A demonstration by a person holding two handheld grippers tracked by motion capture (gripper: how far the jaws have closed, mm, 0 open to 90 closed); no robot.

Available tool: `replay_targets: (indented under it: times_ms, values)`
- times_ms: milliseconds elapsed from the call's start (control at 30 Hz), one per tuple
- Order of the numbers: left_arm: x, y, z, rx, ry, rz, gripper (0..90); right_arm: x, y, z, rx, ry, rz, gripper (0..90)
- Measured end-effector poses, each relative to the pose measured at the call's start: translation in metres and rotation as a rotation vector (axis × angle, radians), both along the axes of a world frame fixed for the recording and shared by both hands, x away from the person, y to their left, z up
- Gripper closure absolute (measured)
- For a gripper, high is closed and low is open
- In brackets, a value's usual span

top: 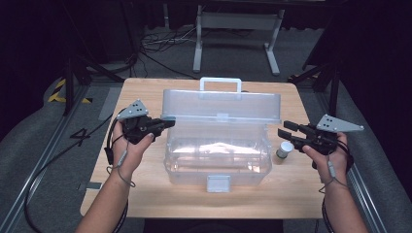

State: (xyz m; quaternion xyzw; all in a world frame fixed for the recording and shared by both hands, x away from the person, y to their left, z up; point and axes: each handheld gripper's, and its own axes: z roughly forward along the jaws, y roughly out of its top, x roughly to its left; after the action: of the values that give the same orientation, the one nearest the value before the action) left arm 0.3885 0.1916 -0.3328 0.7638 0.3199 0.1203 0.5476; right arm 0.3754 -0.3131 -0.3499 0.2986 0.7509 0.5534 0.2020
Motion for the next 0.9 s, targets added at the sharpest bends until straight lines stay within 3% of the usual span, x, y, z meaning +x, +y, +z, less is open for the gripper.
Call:
replay_targets:
  times_ms: [333,533,667,900]
  values:
    - [0.002,-0.001,0.002,0.004,0.004,0.003,87.2,0.002,0.014,-0.004,-0.03,-0.016,-0.069,48.4]
    - [0.005,-0.001,0.004,0.003,0.0,0.002,87.2,0.004,0.026,0.001,-0.036,-0.028,-0.153,43.8]
    - [0.008,-0.001,0.006,-0.001,0.001,0.002,87.1,0.004,0.034,0.003,-0.052,-0.044,-0.168,42.4]
    - [0.012,-0.001,0.007,-0.002,-0.001,-0.006,86.8,0.008,0.04,0.005,-0.035,-0.048,-0.216,41.9]
